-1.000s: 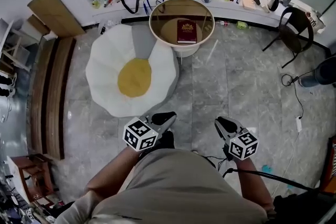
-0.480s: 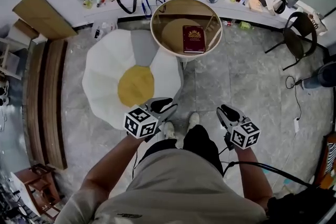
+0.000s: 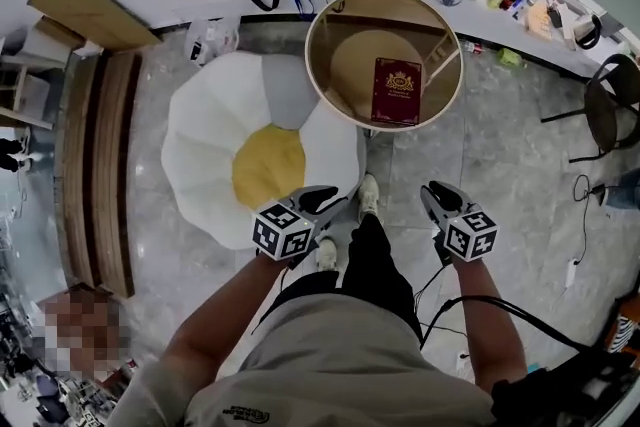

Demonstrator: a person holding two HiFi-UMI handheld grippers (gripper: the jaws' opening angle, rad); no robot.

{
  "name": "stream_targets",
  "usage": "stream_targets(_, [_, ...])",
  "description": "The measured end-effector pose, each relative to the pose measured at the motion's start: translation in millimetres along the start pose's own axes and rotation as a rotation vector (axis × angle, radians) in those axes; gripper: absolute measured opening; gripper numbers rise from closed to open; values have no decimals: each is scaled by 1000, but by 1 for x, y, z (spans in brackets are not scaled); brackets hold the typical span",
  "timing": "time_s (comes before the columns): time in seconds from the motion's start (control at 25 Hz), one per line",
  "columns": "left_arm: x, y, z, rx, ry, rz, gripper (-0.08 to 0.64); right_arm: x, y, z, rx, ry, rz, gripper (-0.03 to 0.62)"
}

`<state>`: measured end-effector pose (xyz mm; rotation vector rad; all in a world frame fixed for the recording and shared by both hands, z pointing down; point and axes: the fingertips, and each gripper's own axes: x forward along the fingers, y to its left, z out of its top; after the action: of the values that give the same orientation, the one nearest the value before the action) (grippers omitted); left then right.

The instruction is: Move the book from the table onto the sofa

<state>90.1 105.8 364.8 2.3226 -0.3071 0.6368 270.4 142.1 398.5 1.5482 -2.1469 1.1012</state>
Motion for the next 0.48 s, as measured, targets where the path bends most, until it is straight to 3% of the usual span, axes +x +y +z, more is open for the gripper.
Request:
stream_targets(0.16, [66,50,27,-66,19,37,117,64,-76,21,38,51,27,102])
stream_targets(0.28, [120,91,42,-96,39,62,137,109,-128,29,88,74,38,157])
stream_targets(0.48, [203,153,58,-144,78,76,172,175,-194,31,169,103,52,172])
